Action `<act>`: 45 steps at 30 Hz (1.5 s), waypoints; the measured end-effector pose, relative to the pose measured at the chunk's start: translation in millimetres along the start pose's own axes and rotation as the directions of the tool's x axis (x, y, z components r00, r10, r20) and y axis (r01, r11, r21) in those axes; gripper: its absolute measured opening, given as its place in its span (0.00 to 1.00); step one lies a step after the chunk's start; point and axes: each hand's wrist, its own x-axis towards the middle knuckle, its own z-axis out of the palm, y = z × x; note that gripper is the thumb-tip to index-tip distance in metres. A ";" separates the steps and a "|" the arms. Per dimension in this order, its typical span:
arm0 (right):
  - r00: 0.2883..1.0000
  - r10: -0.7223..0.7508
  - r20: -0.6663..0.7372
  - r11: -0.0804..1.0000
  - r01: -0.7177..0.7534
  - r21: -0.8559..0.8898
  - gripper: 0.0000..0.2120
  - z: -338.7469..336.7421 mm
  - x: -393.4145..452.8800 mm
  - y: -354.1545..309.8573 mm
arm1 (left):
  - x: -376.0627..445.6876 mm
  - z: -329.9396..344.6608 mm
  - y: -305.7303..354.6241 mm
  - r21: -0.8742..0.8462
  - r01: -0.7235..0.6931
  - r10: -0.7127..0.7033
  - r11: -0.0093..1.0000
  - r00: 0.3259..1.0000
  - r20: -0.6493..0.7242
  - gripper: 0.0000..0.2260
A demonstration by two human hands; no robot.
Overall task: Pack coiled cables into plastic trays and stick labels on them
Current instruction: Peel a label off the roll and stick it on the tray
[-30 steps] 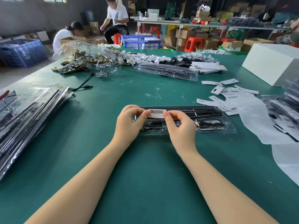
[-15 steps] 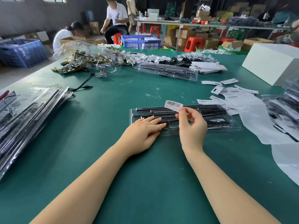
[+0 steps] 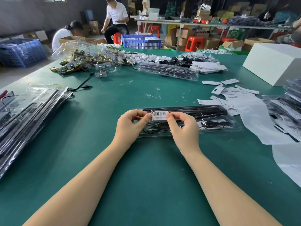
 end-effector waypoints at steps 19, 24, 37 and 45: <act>1.000 -0.012 -0.018 1.000 0.012 -0.006 0.10 1.2 -0.4 0.8 | 0.9 0.4 -3.1 -0.024 -0.040 0.040 0.999 0.999 0.029 0.06; 0.999 -0.020 -0.037 0.983 0.013 -0.183 0.09 5.4 0.9 9.3 | 0.5 0.1 -2.1 0.018 -0.030 0.030 0.999 0.999 0.024 0.07; 1.000 0.012 -0.008 0.897 -0.014 -0.443 0.10 14.9 6.2 15.7 | 1.1 1.6 -8.2 0.285 0.066 -0.059 0.956 0.998 -0.033 0.10; 1.000 0.008 -0.004 0.867 -0.009 -0.498 0.08 16.6 6.1 15.8 | -2.7 1.2 -5.5 0.362 0.023 -0.025 0.932 1.000 0.000 0.10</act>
